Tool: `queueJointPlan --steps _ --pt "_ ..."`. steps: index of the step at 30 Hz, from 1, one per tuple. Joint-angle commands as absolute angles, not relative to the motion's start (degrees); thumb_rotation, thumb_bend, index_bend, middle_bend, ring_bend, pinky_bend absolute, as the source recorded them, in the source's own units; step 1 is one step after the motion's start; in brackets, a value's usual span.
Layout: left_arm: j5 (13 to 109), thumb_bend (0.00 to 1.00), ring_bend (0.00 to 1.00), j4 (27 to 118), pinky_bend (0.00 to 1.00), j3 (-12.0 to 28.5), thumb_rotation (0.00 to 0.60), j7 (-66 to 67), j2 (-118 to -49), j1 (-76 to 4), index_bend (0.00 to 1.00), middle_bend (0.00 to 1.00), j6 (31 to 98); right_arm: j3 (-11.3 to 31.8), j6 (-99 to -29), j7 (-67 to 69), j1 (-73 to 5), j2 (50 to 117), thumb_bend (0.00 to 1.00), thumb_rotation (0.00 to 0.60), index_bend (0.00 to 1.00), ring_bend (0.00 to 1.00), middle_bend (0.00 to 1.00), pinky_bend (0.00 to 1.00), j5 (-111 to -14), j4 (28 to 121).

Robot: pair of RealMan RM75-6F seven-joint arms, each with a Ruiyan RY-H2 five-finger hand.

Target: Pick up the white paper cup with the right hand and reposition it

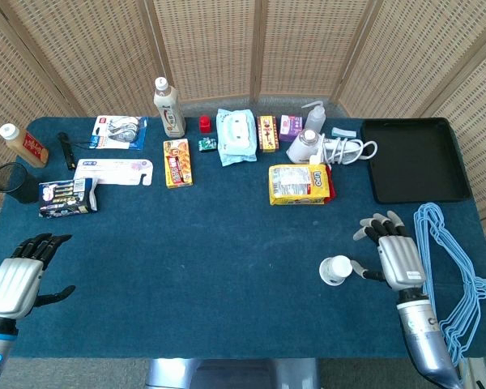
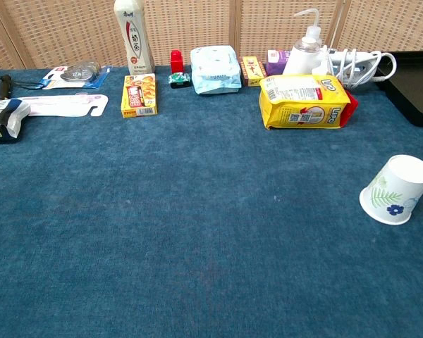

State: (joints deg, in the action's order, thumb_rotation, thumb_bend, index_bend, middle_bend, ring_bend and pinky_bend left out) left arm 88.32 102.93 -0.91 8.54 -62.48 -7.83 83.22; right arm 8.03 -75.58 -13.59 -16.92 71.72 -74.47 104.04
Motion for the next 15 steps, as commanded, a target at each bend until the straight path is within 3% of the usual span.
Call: queueJointPlan --steps 1,15 --pt "88.65 0.14 0.17 102.28 0.18 -1.60 0.472 7.71 -62.83 -6.87 0.16 0.25 84.06 6.92 -77.93 -15.74 -15.11 71.13 0.27 0.548 0.42 0.17 0.27 0.05 -74.01 106.03" --pt "89.78 0.14 0.17 100.26 0.18 -2.20 0.470 5.67 -64.34 -4.78 0.16 0.25 86.09 4.73 -82.30 -15.61 -11.25 69.51 0.28 0.540 0.43 0.17 0.27 0.04 -76.89 108.29"
